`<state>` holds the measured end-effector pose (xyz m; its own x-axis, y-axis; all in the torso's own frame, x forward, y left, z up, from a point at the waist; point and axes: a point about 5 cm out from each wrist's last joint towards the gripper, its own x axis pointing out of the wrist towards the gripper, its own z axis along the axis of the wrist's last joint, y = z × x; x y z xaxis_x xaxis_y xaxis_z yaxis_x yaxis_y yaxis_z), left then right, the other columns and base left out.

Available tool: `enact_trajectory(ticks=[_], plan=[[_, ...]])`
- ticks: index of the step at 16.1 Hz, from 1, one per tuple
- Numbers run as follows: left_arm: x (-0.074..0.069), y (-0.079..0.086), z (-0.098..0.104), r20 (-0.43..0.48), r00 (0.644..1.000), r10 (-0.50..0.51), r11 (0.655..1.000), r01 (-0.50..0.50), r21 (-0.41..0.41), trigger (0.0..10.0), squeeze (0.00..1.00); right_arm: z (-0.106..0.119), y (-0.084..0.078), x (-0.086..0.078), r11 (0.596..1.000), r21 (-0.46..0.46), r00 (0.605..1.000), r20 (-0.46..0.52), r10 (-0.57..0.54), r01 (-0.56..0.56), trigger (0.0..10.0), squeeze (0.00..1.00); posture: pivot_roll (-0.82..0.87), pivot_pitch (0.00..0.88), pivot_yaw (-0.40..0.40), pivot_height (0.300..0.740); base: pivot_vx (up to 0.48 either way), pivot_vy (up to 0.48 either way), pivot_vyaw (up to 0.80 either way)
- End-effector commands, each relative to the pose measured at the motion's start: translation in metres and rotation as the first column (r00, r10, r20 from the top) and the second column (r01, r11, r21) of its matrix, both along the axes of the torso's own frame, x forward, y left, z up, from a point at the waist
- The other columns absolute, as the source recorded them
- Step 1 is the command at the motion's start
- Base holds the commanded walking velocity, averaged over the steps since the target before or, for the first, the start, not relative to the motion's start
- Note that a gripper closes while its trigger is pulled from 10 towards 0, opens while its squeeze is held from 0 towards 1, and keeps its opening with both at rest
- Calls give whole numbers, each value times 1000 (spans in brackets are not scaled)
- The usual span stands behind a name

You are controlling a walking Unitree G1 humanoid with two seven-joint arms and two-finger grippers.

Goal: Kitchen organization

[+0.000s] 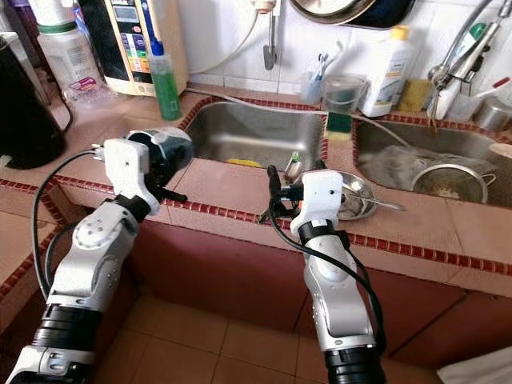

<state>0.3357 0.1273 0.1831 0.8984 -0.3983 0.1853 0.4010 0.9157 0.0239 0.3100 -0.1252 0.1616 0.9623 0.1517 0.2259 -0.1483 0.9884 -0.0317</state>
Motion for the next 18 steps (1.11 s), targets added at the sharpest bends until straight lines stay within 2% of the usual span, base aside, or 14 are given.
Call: enact_trajectory(ticks=[1, 4, 18], plan=[[0, -1, 8, 43, 999, -13, 1000, 12, 15, 10000, 0, 2, 0, 0, 1000, -5, 1000, 12, 2, -2, 10000, 0, -149, 7, 28, 736, 0, 0, 0], [-2, -3, 9, 49, 998, -31, 999, 31, 10, 10000, 0, 2, 3, 0, 1000, -4, 1000, 14, 14, -14, 10000, 0, -147, 0, 27, 736, 111, 0, 0], [-3, -11, 7, 47, 997, -65, 998, 65, 7, 10000, 0, -2, 3, -1, 1000, -16, 1000, -8, 19, -19, 10000, 0, -157, 0, 25, 736, 398, 0, 0]])
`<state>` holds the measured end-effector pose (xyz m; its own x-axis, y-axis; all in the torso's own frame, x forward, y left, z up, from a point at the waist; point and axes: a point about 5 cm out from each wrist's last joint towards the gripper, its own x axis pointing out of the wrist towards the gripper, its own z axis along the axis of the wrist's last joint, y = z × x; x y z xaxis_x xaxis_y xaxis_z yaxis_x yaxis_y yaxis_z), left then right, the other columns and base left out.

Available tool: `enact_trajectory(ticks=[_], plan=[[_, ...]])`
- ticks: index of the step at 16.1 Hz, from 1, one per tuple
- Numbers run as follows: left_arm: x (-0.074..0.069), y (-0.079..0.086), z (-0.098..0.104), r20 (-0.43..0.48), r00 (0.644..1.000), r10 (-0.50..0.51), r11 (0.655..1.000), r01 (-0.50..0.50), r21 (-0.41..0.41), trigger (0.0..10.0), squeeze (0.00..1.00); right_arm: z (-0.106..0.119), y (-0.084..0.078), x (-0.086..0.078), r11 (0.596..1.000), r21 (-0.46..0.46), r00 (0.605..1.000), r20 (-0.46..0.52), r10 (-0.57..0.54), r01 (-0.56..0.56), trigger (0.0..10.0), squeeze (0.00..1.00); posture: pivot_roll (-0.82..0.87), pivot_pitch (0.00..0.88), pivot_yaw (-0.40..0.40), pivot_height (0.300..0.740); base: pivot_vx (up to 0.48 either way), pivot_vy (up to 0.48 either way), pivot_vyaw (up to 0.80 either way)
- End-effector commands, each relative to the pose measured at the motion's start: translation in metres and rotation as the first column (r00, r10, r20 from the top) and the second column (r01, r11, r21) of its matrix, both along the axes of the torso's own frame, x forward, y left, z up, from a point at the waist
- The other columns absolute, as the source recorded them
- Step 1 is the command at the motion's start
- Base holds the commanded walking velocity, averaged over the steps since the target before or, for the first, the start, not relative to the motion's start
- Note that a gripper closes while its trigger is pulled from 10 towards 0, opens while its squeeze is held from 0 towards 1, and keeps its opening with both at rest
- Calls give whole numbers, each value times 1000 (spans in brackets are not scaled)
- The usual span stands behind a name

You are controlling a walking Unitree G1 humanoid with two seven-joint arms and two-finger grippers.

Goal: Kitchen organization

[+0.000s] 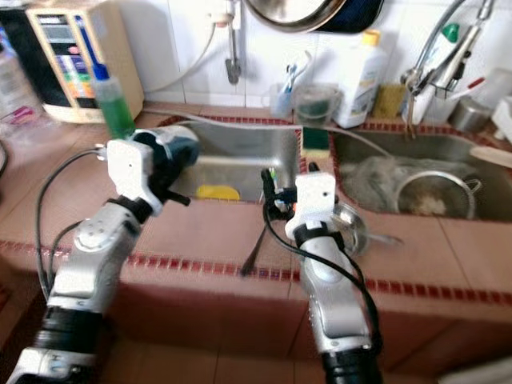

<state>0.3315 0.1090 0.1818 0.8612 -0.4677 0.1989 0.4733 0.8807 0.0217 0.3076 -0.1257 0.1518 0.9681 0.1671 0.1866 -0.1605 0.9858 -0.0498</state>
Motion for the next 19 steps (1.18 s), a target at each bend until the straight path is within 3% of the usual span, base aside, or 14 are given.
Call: enact_trajectory(ticks=[1, 5, 8, 12, 16, 19], plan=[[1, 8, 9, 36, 999, 15, 1000, -16, 12, 10000, 0, 8, 3, 1, 1000, 9, 1000, 29, 8, -9, 10000, 0, -157, 0, 25, 736, 401, 0, 0], [1, 6, 8, 30, 999, 11, 1000, -11, 7, 10000, 0, 6, 4, 0, 1000, 1, 1000, 13, 20, -20, 10000, 0, -159, 0, 22, 736, 385, 0, 0], [4, 5, 0, -50, 999, 10, 1000, -9, 4, 10000, 0, -1, 7, 0, 1000, -7, 999, -43, 27, -28, 10000, 0, -159, 0, 21, 736, 0, 0, 0], [7, -3, -14, -146, 989, -1, 990, 21, 136, 10000, 0, -11, 8, 2, 999, -33, 990, -137, 15, -19, 10000, 0, -159, 7, 18, 736, 0, 0, 0], [17, -7, -19, -222, 975, -18, 976, 66, 210, 10000, 0, -26, 12, 0, 995, -78, 966, -256, 43, -65, 10000, 0, -163, 13, 23, 736, 0, 0, 0], [23, -13, -17, -209, 977, -46, 961, 101, 257, 10000, 0, -31, 15, -5, 990, -90, 954, -291, 75, -106, 10000, 0, -182, 18, 39, 736, 0, 0, 0]])
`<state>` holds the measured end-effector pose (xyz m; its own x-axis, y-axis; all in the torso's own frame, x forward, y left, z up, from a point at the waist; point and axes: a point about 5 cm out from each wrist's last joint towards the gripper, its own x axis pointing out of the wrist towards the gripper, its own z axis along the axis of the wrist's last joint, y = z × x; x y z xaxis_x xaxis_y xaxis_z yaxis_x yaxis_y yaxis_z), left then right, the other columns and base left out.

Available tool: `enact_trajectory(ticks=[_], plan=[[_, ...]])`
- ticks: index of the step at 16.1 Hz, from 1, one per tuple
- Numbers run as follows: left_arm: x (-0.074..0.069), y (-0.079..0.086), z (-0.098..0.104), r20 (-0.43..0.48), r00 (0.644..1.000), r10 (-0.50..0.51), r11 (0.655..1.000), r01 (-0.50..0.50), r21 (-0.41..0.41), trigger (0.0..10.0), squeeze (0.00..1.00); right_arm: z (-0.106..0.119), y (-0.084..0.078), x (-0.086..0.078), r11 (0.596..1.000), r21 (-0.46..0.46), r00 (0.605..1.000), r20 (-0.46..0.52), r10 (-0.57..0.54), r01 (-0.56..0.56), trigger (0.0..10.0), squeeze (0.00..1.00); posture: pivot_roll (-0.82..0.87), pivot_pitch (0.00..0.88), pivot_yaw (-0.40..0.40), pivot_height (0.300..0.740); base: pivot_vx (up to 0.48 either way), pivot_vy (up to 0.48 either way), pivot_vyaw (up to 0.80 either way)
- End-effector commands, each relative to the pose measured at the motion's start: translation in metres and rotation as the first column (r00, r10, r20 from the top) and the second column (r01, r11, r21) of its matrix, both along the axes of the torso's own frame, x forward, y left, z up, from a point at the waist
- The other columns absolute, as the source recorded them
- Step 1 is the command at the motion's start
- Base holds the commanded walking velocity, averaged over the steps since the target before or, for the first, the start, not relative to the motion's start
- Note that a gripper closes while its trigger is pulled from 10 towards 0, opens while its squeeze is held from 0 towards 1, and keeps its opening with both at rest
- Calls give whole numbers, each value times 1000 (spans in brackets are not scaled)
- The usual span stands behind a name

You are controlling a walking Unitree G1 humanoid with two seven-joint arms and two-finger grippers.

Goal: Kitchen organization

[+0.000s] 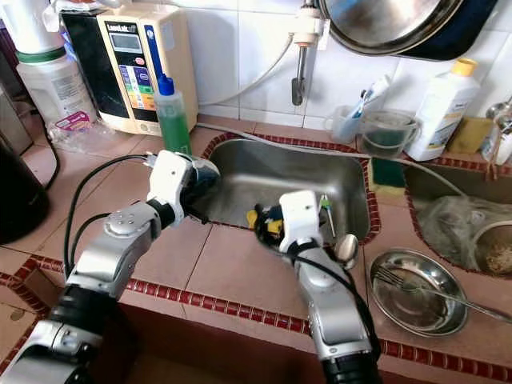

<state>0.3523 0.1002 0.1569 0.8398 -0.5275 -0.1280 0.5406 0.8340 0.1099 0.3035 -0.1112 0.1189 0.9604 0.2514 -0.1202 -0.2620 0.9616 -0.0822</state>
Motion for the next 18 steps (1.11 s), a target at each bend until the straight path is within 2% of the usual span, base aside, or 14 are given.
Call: enact_trajectory(ticks=[1, 5, 6, 9, 14, 18], plan=[[4, -6, 8, 33, 999, -29, 999, 28, 28, 10000, 0, 2, 1, -2, 1000, -2, 1000, -3, 14, -14, 10000, 0, -186, 20, 42, 736, 0, 0, 0], [11, -19, 8, 38, 994, -100, 993, 97, 74, 10000, 0, 7, 2, -13, 999, 8, 999, -8, 34, -34, 10000, 0, -218, 34, 76, 736, 0, 0, 0], [13, -24, 8, 43, 991, -124, 988, 120, 93, 10000, 0, 9, -1, -22, 999, 6, 999, 1, 40, -40, 10000, 0, -237, 40, 94, 736, 0, 0, 0], [17, -26, 7, 38, 990, -138, 985, 133, 109, 10000, 0, 12, -7, -34, 999, 12, 999, 3, 39, -39, 10000, 0, -266, 52, 118, 736, 0, 0, 0], [26, -38, 5, 9, 979, -202, 969, 198, 150, 10000, 0, 28, -24, -68, 999, 44, 1000, 2, 8, -8, 10000, 0, -352, 91, 188, 736, 0, 0, 0], [31, -48, 3, -26, 976, -218, 960, 219, 176, 10000, 0, 37, -21, -82, 995, 94, 1000, 2, -19, 19, 10000, 0, -407, 113, 232, 736, 0, 0, 0]])
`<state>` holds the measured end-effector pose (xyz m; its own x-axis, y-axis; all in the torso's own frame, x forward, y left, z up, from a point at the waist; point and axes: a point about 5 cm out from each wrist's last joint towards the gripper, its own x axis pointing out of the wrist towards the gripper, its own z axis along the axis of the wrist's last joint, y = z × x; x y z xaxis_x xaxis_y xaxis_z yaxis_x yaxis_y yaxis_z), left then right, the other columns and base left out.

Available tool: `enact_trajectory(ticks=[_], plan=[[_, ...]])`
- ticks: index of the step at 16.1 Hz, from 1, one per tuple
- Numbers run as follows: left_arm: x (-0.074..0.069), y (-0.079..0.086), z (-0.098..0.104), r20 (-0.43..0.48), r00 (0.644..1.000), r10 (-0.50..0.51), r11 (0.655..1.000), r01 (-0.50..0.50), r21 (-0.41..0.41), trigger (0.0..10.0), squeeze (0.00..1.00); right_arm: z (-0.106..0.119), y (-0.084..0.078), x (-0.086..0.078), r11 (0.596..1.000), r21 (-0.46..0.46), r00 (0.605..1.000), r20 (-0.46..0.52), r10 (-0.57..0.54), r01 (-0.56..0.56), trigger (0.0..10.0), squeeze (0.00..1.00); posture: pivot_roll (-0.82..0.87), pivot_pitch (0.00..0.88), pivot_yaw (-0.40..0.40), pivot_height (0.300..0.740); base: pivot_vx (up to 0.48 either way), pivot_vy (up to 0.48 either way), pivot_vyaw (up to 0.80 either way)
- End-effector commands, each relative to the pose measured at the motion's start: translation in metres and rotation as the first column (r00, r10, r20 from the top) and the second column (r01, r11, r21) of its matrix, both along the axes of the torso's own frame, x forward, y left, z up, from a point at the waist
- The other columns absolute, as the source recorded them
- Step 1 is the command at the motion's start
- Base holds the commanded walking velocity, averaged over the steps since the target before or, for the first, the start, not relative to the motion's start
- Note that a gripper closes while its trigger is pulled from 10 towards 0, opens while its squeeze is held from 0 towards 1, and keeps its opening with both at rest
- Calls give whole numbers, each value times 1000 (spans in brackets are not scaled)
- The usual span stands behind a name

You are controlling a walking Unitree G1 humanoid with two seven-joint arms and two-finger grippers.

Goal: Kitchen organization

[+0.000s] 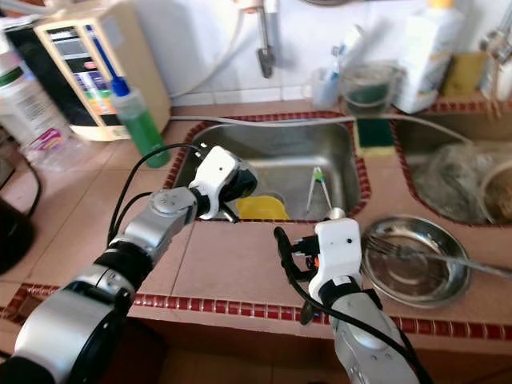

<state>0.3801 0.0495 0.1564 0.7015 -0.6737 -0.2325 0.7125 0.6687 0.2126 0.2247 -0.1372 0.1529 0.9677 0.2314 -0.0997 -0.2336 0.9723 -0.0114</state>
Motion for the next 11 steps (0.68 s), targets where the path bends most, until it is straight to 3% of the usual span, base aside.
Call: enact_trajectory(ticks=[1, 4, 9, 10, 11], plan=[[3, 3, 3, 15, 1000, 7, 999, -8, 32, 10000, 0, 4, 5, -4, 1000, 23, 1000, 3, 9, -9, 10000, 0, -410, 116, 235, 736, 0, 0, 0], [9, 6, 4, 0, 999, 50, 997, -50, 56, 10000, 0, 8, 5, -9, 999, 44, 1000, 0, -10, 10, 10000, 0, -422, 121, 246, 736, 0, 0, 0], [11, 11, 7, -14, 999, 37, 995, -35, 98, 10000, 0, 9, 6, -10, 999, 54, 1000, -2, -5, 5, 10000, 0, -417, 118, 249, 736, 0, 0, 0], [11, 11, 7, -17, 999, 36, 995, -34, 95, 10000, 208, 9, 6, -10, 998, 55, 1000, -2, -5, 5, 10000, 0, -415, 116, 248, 736, 0, 0, 0], [11, 11, 7, -17, 999, 36, 995, -34, 95, 10000, 208, 9, 6, -10, 998, 55, 1000, -2, -5, 5, 10000, 0, -415, 116, 248, 736, 0, 0, 0]])
